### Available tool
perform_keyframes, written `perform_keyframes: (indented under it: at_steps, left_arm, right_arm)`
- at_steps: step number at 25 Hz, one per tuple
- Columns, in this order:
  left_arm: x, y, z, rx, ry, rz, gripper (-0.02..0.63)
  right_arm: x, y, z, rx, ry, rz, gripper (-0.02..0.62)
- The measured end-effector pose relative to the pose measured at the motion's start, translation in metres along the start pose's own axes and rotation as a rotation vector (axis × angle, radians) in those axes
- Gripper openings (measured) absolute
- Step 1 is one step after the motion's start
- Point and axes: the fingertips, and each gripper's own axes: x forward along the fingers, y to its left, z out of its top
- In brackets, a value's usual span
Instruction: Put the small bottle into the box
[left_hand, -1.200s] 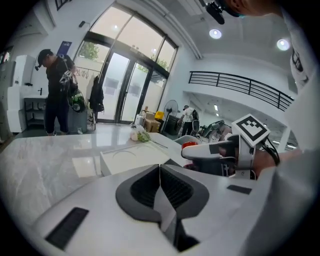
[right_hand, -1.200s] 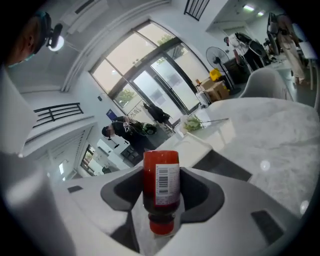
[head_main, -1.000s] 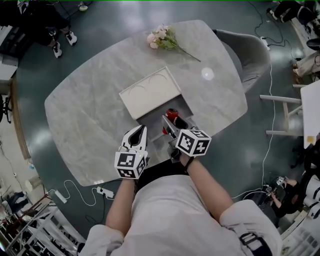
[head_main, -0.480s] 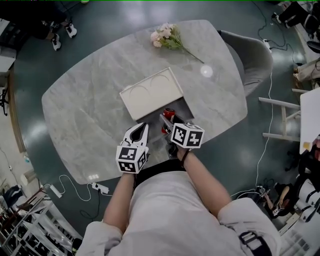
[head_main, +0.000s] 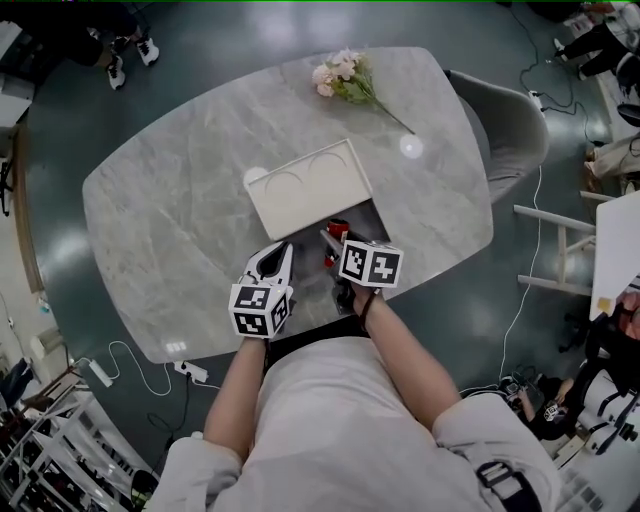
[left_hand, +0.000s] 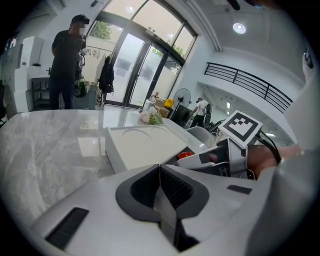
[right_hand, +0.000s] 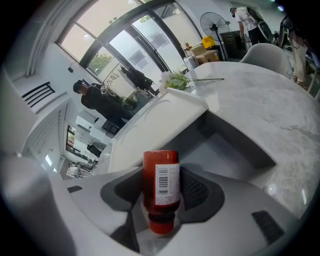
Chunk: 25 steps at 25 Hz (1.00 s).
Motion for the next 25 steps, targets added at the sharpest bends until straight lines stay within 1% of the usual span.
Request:
perform_keyframes:
  at_steps: [7, 13, 20, 25]
  left_arm:
    - [-0.001, 0.007, -0.005, -0.015, 0.006, 0.007, 0.027]
    - [-0.003, 0.010, -0.007, -0.033, 0.007, 0.012, 0.028]
    - [-0.007, 0.013, -0.010, -0.039, 0.010, 0.013, 0.026]
    - [-0.009, 0.014, -0.010, -0.037, 0.004, 0.013, 0.026]
  right_arm:
    - [0.007, -0.002, -0.001, -0.045, 0.035, -0.059, 0.233]
    - [0.008, -0.005, -0.001, -0.055, 0.046, -0.097, 0.233]
    - [0.011, -0.007, -0.004, -0.092, 0.081, -0.129, 0.233]
    - [0.011, -0.009, -0.005, -0.099, 0.088, -0.134, 0.233]
